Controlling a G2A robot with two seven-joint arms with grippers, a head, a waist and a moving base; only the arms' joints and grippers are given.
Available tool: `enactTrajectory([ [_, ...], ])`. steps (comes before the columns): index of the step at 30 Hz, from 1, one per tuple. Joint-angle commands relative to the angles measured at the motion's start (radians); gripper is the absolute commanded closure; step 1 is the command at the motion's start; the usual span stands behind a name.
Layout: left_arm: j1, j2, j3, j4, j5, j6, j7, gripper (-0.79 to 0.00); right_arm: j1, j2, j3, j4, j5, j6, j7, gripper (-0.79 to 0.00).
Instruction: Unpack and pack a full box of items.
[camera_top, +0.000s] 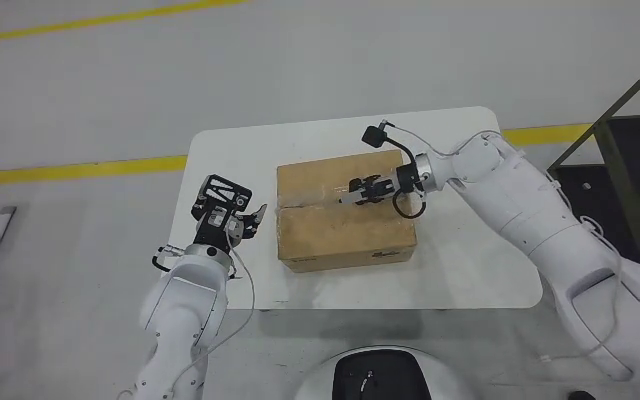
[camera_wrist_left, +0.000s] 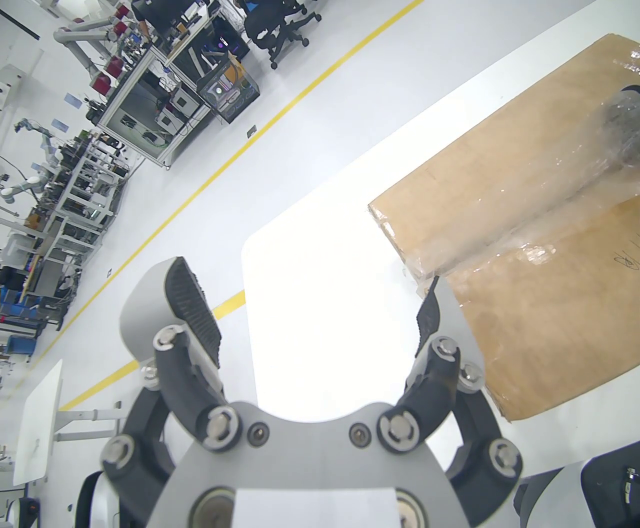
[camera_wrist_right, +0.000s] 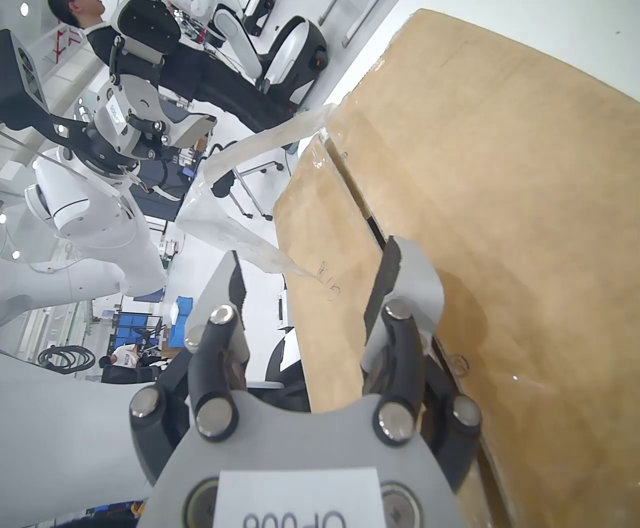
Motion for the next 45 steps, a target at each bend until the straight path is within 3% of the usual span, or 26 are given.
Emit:
enactTrajectory([
  [1,0.000,0.000,0.000,0.000,0.000,0.000,0.000,-0.785,0.000,0.000,0.000,0.000,0.001,0.000,0.000,-0.785],
  [11,0.000,0.000,0.000,0.000,0.000,0.000,0.000,-0.785,-0.013,0.002,0.005,-0.010,-0.006,-0.007,-0.029,-0.785],
  [21,0.000,0.000,0.000,0.000,0.000,0.000,0.000,-0.785,-0.093,0.026,0.051,-0.118,-0.074,-0.172,-0.172,-0.785],
  [27,0.000,0.000,0.000,0.000,0.000,0.000,0.000,-0.785,-0.109,0.037,-0.007,-0.180,-0.101,-0.241,-0.241,-0.785],
  [40,0.000,0.000,0.000,0.000,0.000,0.000,0.000,-0.785,-0.054,0.049,-0.181,-0.117,-0.047,-0.326,-0.326,-0.785],
  [42,0.000,0.000,0.000,0.000,0.000,0.000,0.000,-0.785,-0.044,0.049,-0.212,-0.110,-0.028,-0.339,-0.339,-0.662],
  [44,0.000,0.000,0.000,0.000,0.000,0.000,0.000,-0.785,-0.035,0.050,-0.241,-0.101,-0.002,-0.353,-0.353,-0.397],
  [45,0.000,0.000,0.000,0.000,0.000,0.000,0.000,-0.785,-0.031,0.050,-0.254,-0.102,0.013,-0.353,-0.353,-0.336],
])
